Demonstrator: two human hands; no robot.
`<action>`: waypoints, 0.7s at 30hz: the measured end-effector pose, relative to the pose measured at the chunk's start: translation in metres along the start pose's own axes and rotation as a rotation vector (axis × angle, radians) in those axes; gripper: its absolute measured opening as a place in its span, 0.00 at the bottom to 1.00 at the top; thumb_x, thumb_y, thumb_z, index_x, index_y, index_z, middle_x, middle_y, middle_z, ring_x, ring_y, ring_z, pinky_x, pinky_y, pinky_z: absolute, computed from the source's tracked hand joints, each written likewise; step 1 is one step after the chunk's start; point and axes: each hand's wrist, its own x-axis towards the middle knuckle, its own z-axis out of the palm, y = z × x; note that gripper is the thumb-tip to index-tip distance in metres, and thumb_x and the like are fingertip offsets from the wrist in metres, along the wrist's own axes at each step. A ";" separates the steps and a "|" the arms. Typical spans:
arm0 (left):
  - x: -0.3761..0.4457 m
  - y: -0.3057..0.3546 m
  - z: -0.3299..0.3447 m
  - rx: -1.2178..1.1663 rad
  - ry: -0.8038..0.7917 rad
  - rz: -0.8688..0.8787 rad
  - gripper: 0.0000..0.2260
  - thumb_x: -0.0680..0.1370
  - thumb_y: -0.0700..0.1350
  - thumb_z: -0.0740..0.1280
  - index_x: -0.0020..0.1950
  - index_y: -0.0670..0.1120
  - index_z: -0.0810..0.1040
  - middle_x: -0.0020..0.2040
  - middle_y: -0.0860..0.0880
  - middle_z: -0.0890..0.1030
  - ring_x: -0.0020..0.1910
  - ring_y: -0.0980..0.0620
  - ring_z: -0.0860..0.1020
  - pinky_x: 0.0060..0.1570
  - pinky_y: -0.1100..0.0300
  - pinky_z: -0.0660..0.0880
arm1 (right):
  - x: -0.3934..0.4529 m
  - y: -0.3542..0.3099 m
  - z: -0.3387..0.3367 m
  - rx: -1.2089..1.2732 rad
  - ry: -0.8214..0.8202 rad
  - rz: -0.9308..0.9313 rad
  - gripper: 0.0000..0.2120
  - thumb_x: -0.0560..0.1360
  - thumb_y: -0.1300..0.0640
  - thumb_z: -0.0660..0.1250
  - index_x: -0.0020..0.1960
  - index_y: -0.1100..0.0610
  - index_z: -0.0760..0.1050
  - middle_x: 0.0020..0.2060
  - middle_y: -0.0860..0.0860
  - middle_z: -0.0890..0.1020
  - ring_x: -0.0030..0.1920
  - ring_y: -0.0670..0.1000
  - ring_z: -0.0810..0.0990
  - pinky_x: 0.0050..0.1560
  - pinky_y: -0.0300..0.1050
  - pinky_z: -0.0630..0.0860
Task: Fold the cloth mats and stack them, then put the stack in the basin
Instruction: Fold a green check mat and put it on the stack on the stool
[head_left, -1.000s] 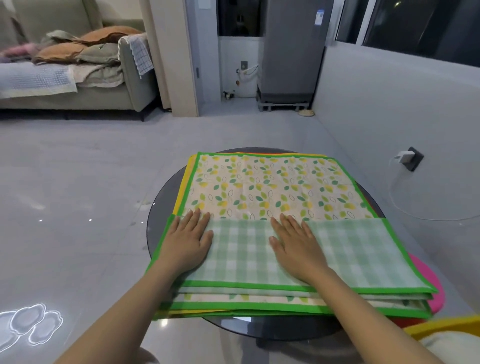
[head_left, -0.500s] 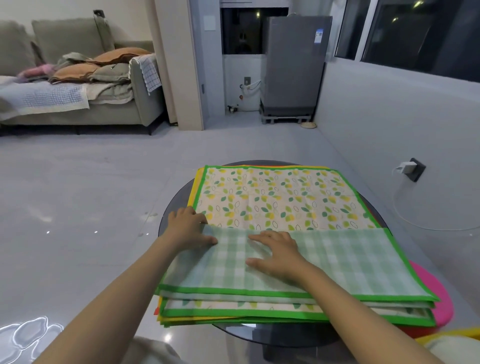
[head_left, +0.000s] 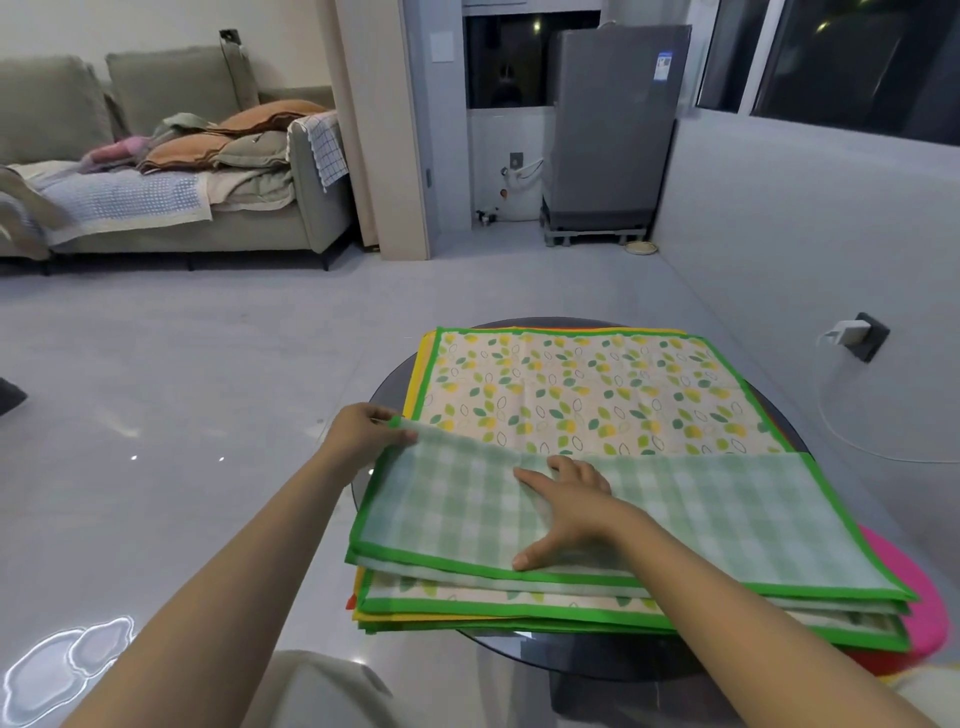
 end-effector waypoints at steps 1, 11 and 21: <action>-0.002 0.004 0.000 -0.018 0.010 0.007 0.10 0.67 0.38 0.77 0.43 0.42 0.78 0.38 0.47 0.78 0.35 0.50 0.76 0.34 0.60 0.73 | 0.001 -0.001 0.000 -0.021 -0.006 0.003 0.53 0.62 0.33 0.72 0.76 0.41 0.43 0.76 0.53 0.42 0.75 0.58 0.39 0.73 0.55 0.41; -0.025 0.064 0.010 -0.230 -0.054 0.063 0.08 0.70 0.39 0.75 0.44 0.39 0.79 0.37 0.45 0.81 0.29 0.54 0.79 0.28 0.66 0.77 | 0.000 0.015 -0.003 0.097 0.017 -0.062 0.51 0.63 0.34 0.72 0.76 0.41 0.45 0.77 0.51 0.45 0.76 0.56 0.43 0.74 0.56 0.46; -0.051 0.115 0.089 -0.424 -0.256 0.096 0.06 0.73 0.44 0.72 0.41 0.43 0.78 0.36 0.48 0.80 0.29 0.56 0.79 0.28 0.66 0.75 | -0.045 0.077 -0.017 0.674 0.253 -0.050 0.35 0.66 0.41 0.74 0.70 0.42 0.64 0.65 0.47 0.72 0.65 0.47 0.71 0.64 0.44 0.70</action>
